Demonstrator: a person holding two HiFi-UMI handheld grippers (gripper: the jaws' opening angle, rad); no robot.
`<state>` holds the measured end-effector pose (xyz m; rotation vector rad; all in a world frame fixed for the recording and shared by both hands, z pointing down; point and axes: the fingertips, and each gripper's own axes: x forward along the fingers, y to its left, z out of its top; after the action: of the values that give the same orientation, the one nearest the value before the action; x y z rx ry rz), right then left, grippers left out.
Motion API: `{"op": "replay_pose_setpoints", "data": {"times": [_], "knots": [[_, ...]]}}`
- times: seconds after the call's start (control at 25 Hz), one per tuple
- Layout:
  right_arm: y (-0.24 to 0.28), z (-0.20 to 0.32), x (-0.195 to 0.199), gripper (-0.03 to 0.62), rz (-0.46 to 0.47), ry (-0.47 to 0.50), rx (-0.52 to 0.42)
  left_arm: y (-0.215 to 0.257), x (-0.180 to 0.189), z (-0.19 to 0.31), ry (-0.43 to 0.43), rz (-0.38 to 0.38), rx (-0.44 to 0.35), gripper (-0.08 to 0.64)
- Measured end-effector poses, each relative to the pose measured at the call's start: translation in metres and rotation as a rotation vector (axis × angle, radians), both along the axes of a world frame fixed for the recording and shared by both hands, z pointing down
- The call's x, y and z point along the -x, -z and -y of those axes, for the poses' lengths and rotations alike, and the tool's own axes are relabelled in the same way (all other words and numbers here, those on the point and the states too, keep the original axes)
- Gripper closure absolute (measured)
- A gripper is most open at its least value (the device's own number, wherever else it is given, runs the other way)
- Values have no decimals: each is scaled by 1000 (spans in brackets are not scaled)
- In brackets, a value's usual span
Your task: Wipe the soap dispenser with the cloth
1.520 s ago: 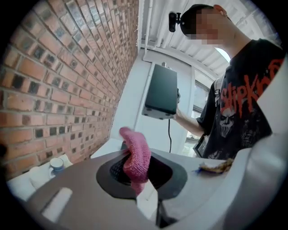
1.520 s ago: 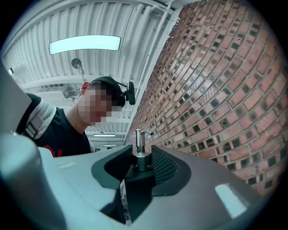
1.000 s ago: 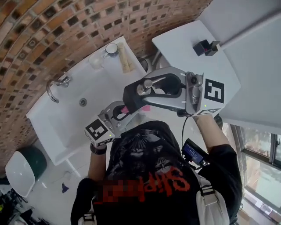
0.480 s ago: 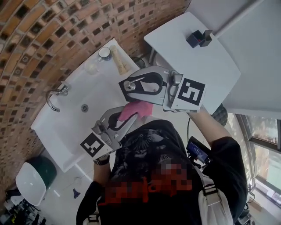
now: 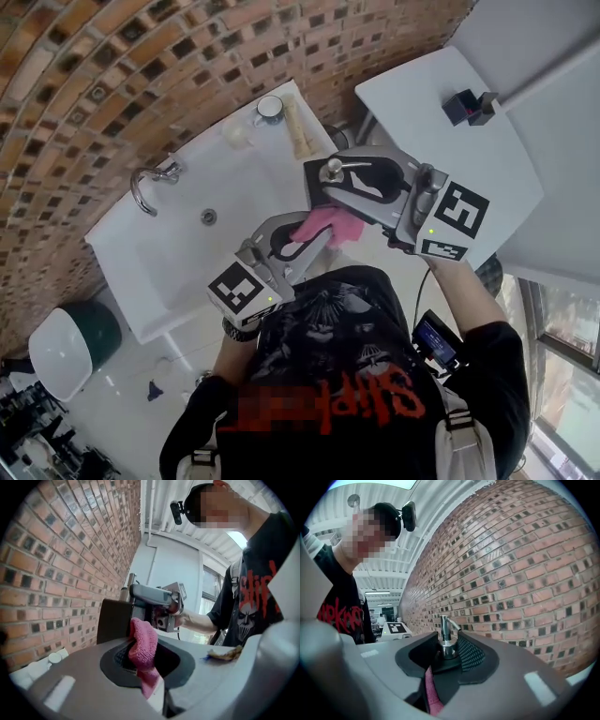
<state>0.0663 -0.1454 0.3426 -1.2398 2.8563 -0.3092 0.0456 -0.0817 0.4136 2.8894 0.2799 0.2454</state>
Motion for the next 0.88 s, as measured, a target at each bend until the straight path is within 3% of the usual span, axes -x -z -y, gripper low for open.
{"op": "replay_pose_setpoints", "data": {"times": [0.2, 0.44, 0.64, 0.88], "knots": [[12, 2, -9, 460, 37, -10, -4, -17, -4, 7, 50, 28, 44, 514], [32, 4, -13, 460, -4, 1, -49, -58, -7, 9, 73, 144, 56, 514], [28, 7, -20, 460, -55, -15, -66, -66, 5, -3, 4, 139, 105, 515], [-44, 29, -34, 460, -157, -50, 13, -59, 27, 18, 90, 53, 190, 517]]}}
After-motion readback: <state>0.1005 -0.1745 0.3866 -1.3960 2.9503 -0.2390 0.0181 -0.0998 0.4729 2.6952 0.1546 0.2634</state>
